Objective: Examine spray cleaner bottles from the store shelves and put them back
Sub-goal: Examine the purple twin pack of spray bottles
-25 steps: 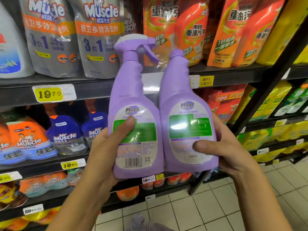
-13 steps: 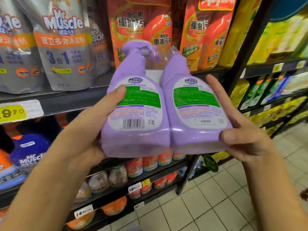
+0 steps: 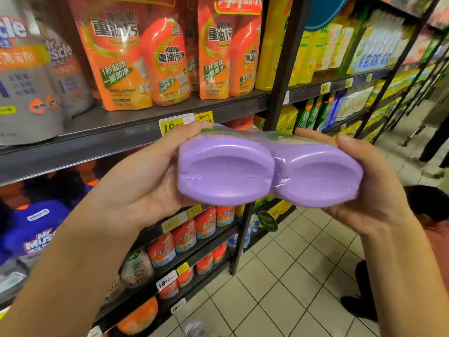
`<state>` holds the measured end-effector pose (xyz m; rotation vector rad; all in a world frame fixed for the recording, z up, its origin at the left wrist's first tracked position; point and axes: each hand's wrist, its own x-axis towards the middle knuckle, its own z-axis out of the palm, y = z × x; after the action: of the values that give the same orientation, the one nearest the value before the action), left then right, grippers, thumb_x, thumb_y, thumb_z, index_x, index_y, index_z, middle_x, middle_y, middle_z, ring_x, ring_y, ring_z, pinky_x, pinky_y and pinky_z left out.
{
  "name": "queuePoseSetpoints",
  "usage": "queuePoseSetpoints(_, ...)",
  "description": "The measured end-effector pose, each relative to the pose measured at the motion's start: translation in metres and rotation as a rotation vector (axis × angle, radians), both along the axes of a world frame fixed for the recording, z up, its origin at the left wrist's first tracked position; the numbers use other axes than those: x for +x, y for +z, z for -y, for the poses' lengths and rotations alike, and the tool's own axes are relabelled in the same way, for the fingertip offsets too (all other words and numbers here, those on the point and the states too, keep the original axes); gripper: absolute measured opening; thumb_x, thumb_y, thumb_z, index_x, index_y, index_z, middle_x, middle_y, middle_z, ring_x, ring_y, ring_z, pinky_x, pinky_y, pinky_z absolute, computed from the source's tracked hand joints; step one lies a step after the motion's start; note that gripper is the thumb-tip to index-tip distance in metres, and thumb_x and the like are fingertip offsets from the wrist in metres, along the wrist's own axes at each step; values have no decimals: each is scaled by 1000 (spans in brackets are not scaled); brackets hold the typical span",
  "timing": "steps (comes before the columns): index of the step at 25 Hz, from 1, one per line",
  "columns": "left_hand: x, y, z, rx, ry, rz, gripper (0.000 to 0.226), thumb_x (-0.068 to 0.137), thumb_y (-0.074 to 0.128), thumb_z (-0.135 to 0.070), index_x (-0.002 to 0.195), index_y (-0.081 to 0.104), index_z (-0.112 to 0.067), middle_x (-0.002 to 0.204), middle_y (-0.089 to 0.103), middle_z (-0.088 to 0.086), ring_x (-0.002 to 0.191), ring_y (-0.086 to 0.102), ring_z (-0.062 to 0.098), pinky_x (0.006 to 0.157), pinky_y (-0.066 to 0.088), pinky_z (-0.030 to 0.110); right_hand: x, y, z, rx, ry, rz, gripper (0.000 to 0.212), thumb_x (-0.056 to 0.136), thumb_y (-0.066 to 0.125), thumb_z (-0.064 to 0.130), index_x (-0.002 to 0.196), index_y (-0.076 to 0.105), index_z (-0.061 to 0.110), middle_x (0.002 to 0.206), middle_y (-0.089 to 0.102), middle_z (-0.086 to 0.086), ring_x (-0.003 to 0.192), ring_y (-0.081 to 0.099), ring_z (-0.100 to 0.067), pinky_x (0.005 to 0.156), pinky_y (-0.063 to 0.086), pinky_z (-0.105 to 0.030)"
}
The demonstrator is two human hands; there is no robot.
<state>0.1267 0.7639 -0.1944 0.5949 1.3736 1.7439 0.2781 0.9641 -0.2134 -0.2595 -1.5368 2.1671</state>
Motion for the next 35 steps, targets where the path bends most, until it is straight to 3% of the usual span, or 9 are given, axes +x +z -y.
queuePoseSetpoints(3,1,1,-4,33,-11,151,33,74,56,-39,73,79,-15,69,74,3,55,70,17,45,57,32,2,-3,0,-19,-48,79,54,71,57,41,115,67,11,102,70,-6,80,69,-19,64,57,-29)
queuePoseSetpoints(8,-2,-4,-1,8,29,161,41,72,57,-35,102,73,-12,80,75,7,62,72,18,52,60,33,-2,-6,-2,-15,6,79,50,73,60,39,113,69,11,104,71,-6,82,70,-21,67,58,-32)
queuePoseSetpoints(11,-2,-12,-1,82,58,127,41,85,48,-16,124,61,-8,96,70,13,71,66,19,81,54,29,-4,-13,-6,62,95,5,51,72,54,25,120,64,12,112,70,-11,91,68,-24,72,57,-29)
queuePoseSetpoints(14,0,-26,2,99,28,271,44,65,56,-11,105,72,-4,92,73,17,72,73,24,66,59,32,-2,-21,-8,132,213,-56,79,53,54,9,132,53,16,128,62,-16,108,63,-33,85,54,-34)
queuePoseSetpoints(16,5,-41,10,102,3,287,45,53,68,-13,97,76,-4,98,74,17,82,74,26,60,61,35,-1,-28,-10,145,260,-93,90,55,58,9,142,43,27,138,56,-11,119,59,-34,91,53,-38)
queuePoseSetpoints(19,9,-58,15,101,104,200,48,53,78,-3,99,74,-11,99,74,17,80,74,29,55,58,33,-1,-36,-9,173,330,-116,114,53,68,0,145,24,51,142,52,4,123,57,-24,86,55,-33)
queuePoseSetpoints(22,7,-63,16,156,206,137,48,56,80,-17,104,71,-16,101,73,19,83,73,34,60,58,39,-11,-42,-5,154,359,-90,123,50,74,-7,143,20,55,141,53,9,122,58,-23,82,55,-32)
queuePoseSetpoints(27,-1,-62,22,197,323,-13,63,52,85,-22,112,65,-19,107,71,20,93,69,40,70,58,48,-41,-48,8,99,199,-65,82,46,80,2,124,59,18,103,72,-19,85,72,-36,64,58,-40)
queuePoseSetpoints(35,-22,-50,42,247,338,-245,62,50,83,-22,109,65,-22,100,73,15,88,72,34,66,58,36,-73,-33,36,99,120,-110,66,30,98,33,87,74,11,81,74,-19,68,72,-33,56,57,-38)
